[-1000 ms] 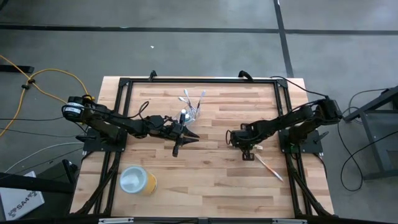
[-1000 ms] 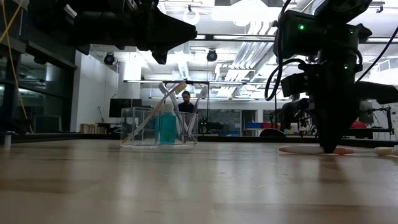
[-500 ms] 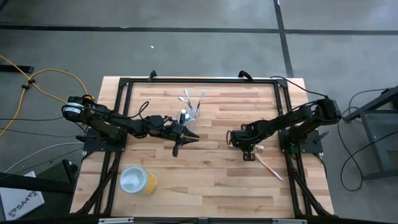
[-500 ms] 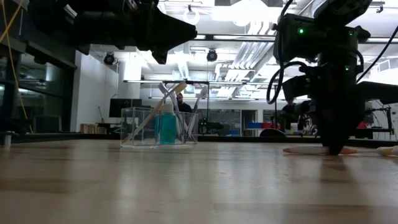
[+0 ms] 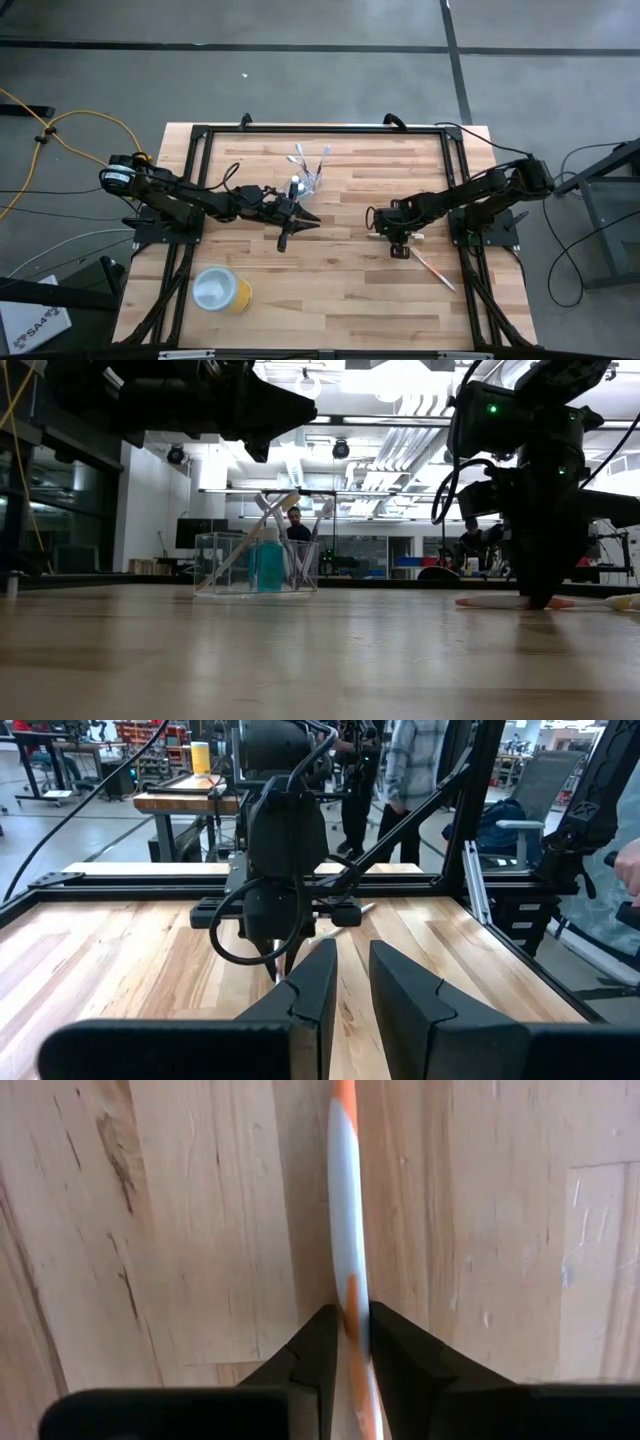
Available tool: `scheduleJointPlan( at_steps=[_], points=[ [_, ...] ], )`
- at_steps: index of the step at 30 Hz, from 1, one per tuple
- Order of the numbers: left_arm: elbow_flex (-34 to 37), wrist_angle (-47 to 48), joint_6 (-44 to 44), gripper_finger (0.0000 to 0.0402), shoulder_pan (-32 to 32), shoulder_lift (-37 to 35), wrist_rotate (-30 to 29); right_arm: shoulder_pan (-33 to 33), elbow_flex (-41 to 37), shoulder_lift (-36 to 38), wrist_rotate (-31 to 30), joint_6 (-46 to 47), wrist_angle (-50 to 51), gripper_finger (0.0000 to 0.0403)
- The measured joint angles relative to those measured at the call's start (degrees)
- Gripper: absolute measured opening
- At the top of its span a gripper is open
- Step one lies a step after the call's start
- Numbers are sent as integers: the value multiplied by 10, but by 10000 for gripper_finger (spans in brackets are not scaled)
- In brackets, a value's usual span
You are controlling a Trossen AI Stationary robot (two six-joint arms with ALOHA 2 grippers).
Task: Pick & Place toothbrushing station
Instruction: Put the top orange toothbrush into the transparent organizer
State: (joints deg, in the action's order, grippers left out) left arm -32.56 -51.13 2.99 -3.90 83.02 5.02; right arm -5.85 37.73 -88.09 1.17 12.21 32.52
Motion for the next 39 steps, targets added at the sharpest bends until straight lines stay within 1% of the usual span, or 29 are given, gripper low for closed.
scheduleJointPlan(
  at_steps=[8,17,39],
  points=[
    [0,0,0,59,0,0,0,0,0,1,0,0,3,57],
    [0,1,0,59,0,0,-3,0,-5,25,0,15,14,57],
    [0,1,0,59,0,0,-2,-1,-5,26,-7,26,28,57]
  ],
)
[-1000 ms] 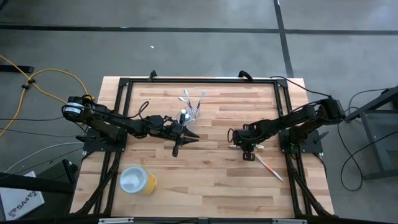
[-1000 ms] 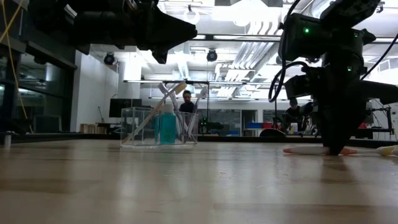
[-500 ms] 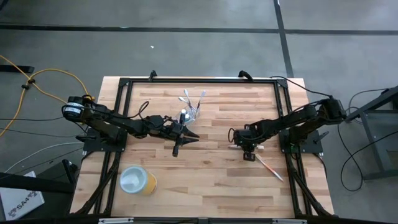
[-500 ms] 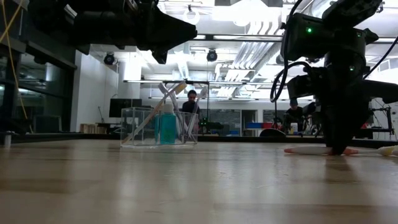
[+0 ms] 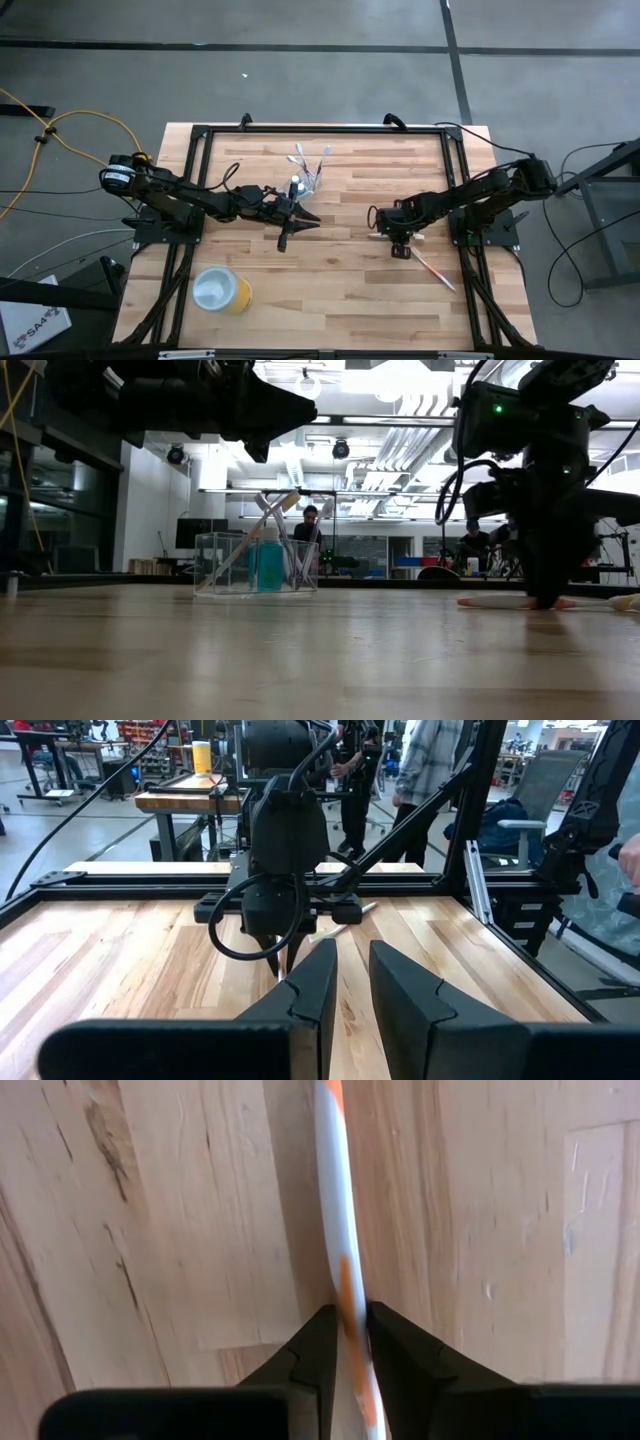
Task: Pick & Place toothbrushing station
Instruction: Put the top orange toothbrush into the transparent organizer
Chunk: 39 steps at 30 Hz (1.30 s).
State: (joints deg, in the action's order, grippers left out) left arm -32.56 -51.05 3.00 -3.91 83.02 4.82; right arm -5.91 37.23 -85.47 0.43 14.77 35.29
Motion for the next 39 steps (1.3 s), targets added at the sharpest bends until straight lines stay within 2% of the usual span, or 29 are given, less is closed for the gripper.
scheduleJointPlan(
  at_steps=[20,23,27,39],
  points=[
    [0,0,0,59,0,0,0,1,-1,4,10,0,4,57],
    [0,0,0,59,0,0,3,1,-1,4,12,0,0,47],
    [0,0,0,59,0,0,2,2,-1,5,13,-2,-1,15],
    [0,0,0,59,0,0,2,4,0,5,-10,-13,14,7]
  ],
)
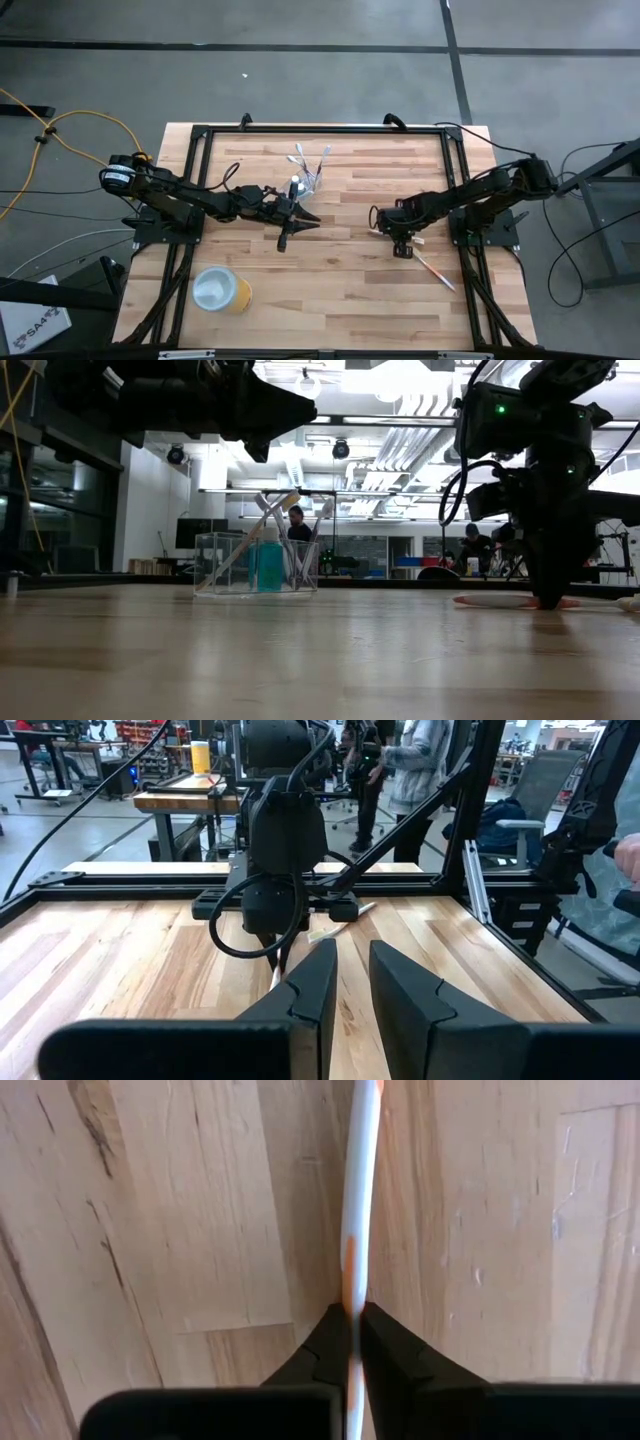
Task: Pick & Place toothbrushing station
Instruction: Put the top orange toothbrush into the transparent organizer
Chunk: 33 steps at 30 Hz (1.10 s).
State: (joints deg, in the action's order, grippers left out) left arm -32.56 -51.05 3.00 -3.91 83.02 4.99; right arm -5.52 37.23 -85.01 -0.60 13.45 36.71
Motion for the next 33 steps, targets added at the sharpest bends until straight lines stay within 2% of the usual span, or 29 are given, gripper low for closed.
scheduleJointPlan(
  at_steps=[4,10,14,17,25,33],
  points=[
    [0,0,0,59,0,0,0,0,9,-1,-6,-2,12,6],
    [0,0,14,59,0,0,-2,-5,67,-2,-95,-17,120,5],
    [0,0,26,59,1,0,-2,-8,107,-2,-112,-21,156,5],
    [0,0,48,59,3,0,0,-20,139,-2,-138,-36,169,4],
    [0,-1,81,59,18,0,46,-64,221,-1,-160,-36,194,4],
    [0,-4,76,59,14,0,47,-107,304,0,-197,-23,182,4]
  ],
)
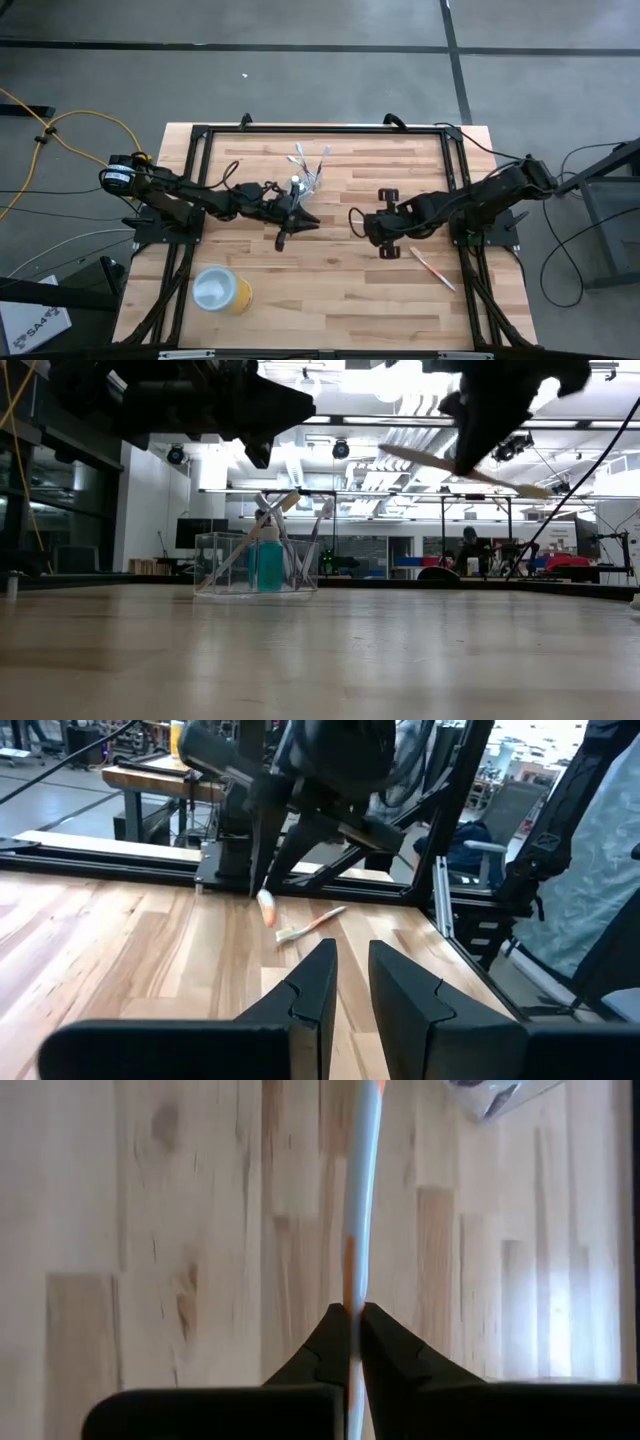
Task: Pick & Place toothbrushing station
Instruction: Put the top orange toothbrush into the transparent organizer
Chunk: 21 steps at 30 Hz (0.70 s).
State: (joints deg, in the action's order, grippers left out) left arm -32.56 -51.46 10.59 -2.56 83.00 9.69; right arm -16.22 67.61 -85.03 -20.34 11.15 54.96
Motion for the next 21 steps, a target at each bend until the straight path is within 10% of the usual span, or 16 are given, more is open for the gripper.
scheduleJointPlan(
  at_steps=[21],
  points=[
    [0,-9,-106,59,-32,0,-35,112,12,0,222,206,-136,4]
  ],
)
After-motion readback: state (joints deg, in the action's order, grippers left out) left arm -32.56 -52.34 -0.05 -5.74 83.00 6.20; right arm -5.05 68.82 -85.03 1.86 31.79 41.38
